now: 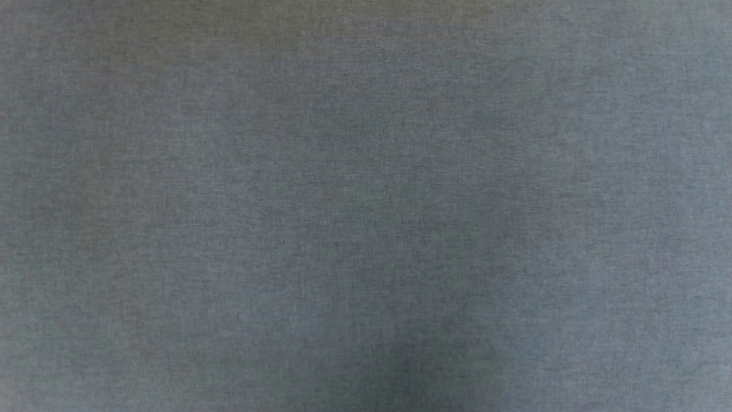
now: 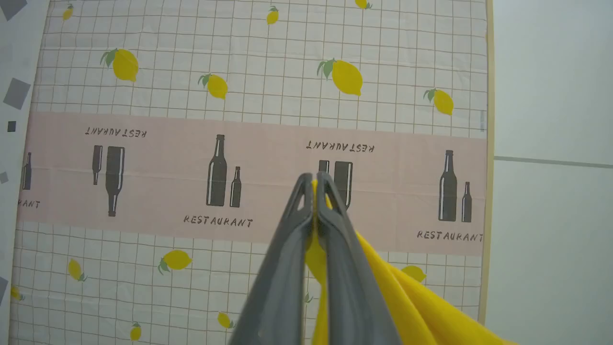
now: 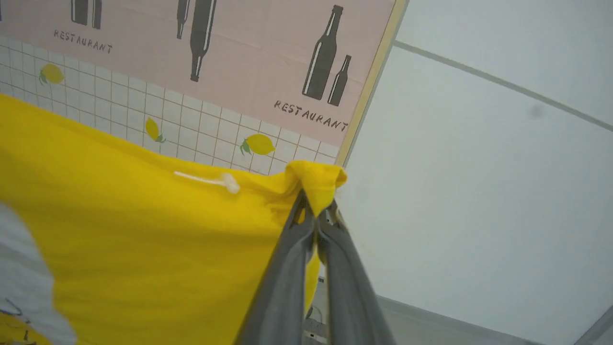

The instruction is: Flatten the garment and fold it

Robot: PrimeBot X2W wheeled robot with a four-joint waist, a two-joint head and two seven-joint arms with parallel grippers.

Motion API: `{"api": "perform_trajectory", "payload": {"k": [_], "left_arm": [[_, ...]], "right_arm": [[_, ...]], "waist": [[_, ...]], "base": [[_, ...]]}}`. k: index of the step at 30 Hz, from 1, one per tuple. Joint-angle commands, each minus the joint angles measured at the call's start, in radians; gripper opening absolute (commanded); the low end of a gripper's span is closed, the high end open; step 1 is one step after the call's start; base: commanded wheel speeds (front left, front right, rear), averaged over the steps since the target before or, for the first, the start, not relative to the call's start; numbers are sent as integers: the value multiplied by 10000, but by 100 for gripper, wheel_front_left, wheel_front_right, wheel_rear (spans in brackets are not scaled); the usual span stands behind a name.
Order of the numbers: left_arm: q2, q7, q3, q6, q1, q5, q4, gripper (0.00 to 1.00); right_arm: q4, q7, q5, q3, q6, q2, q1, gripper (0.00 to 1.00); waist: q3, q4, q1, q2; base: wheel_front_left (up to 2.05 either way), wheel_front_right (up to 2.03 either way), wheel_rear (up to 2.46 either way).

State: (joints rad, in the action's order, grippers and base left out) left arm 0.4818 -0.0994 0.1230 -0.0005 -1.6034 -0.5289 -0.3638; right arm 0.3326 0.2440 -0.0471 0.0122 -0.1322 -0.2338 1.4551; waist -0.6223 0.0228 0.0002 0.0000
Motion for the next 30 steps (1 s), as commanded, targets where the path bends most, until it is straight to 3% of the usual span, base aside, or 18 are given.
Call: {"api": "perform_trajectory", "payload": {"k": [1, 8, 9, 14, 21, 30], "left_arm": [[79, -41, 99, -123, 574, 41, -198, 0], [682, -11, 778, -754, 4074, 168, -821, 0], [906, -10, 983, -835, 6011, 90, -555, 0], [923, 400, 779, -845, 9815, -1069, 565, 0], [969, 1513, 563, -274, 14830, -2511, 2337, 0], [599, 2164, 523, 511, 17692, -3447, 3400, 0]], "right_arm": [[169, -119, 187, -94, 15, 11, -561, 0], [556, -158, 1775, -1189, 15, -210, -3579, 0], [321, -79, 2466, -1614, 15, -451, -5060, 0], [-523, 70, 3439, -1939, 15, -859, -7541, 0], [-1495, 263, 3362, -1355, 15, -1073, -10438, 0], [-2072, 1302, 3183, -503, 15, -549, -13019, 0]], "waist": [[259, -118, -2, 0], [1352, -341, -2, 0], [1903, -437, -2, 0], [2795, -653, -2, 0], [3669, -877, -2, 0], [4180, -1032, -2, 0]], "base": [[0, 0, 0], [0, 0, 0], [0, 0, 0], [0, 0, 0], [0, 0, 0], [0, 0, 0]]}}
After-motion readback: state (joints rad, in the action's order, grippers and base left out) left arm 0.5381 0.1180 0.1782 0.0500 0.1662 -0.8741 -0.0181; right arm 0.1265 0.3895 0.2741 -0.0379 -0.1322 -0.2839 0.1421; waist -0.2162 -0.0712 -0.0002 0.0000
